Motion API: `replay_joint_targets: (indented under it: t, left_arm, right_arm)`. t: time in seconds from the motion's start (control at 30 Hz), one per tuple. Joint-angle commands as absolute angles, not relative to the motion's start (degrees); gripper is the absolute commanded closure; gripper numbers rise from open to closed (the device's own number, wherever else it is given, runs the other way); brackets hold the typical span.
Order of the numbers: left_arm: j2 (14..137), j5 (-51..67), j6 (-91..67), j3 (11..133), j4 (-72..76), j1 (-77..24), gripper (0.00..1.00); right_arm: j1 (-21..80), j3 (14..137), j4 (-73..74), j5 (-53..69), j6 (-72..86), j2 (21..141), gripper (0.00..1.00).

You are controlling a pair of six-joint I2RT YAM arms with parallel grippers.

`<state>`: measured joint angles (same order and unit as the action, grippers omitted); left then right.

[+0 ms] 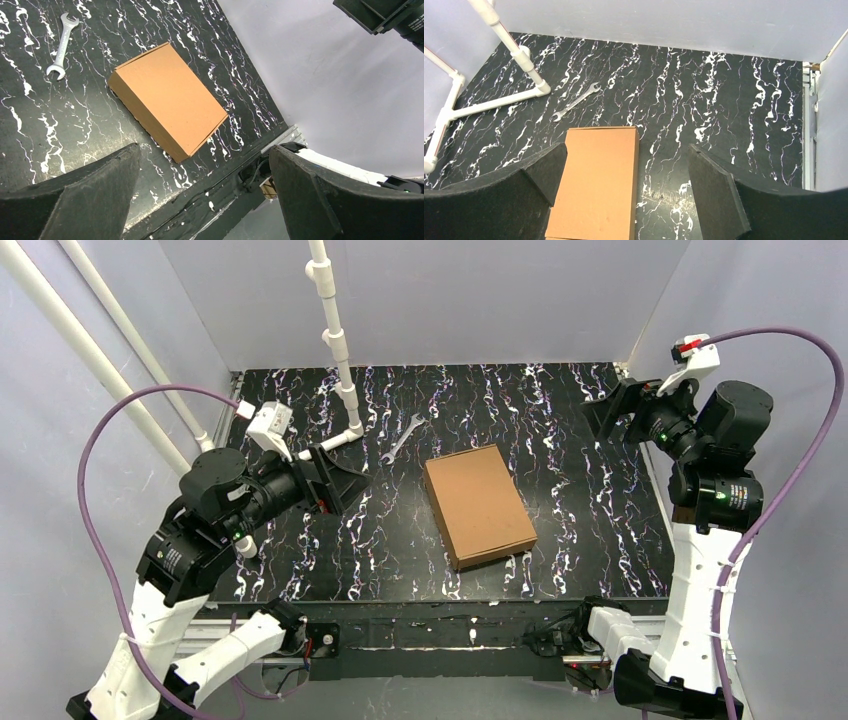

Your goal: Fold the paper box

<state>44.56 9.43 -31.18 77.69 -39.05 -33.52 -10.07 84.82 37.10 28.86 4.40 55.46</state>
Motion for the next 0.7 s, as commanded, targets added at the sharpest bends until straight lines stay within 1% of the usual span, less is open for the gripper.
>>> replay_joint_targets:
  t: [0.0,0.67]
  left_arm:
    - [44.17,8.59,-30.02,76.73,-38.68,-33.31,0.02]
    - [44.21,8.88,-29.35,75.45,-37.81,-33.31,0.02]
  right_arm:
    - [-10.44,84.59,34.21,29.0,5.74,54.7,0.02]
    - [-10.63,82.97,33.23,26.96,8.0,55.01,0.02]
